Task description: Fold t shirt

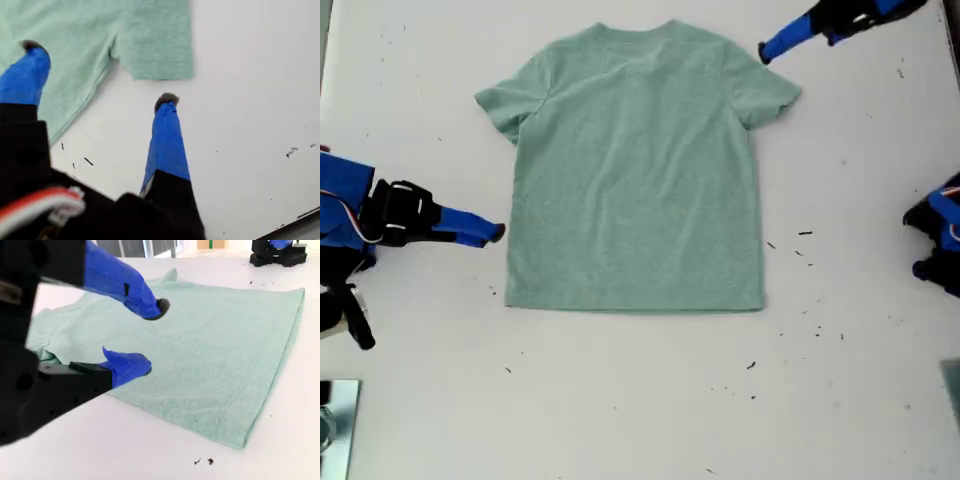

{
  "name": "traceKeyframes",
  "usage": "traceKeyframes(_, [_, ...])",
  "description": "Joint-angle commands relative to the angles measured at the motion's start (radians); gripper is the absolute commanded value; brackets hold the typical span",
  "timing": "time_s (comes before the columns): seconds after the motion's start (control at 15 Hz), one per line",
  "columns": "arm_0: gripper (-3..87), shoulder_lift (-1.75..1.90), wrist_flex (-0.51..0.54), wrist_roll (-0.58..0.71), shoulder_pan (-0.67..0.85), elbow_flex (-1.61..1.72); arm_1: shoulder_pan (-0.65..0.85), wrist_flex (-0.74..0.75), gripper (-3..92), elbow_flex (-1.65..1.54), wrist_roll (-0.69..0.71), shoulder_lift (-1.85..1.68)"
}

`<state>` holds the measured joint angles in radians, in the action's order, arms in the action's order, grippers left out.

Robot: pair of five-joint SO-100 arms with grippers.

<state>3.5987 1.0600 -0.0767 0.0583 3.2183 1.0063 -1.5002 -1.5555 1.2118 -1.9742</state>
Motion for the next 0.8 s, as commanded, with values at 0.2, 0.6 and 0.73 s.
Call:
traceKeyframes(0.2, [14.5, 0.002, -0.011, 0.003, -0.014, 0.011, 0.005, 0.360, 38.7, -0.259, -0.005, 0.109])
traceKeyframes(0.6, [14.6, 0.002, -0.011, 0.003, -0.028, 0.011, 0.028, 0.526, 38.5, -0.233, -0.018, 0.446])
traceKeyframes(0.73, [14.6, 0.002, -0.009, 0.003, -0.029, 0.009, 0.025, 0.479, 38.6, -0.201, -0.011, 0.431])
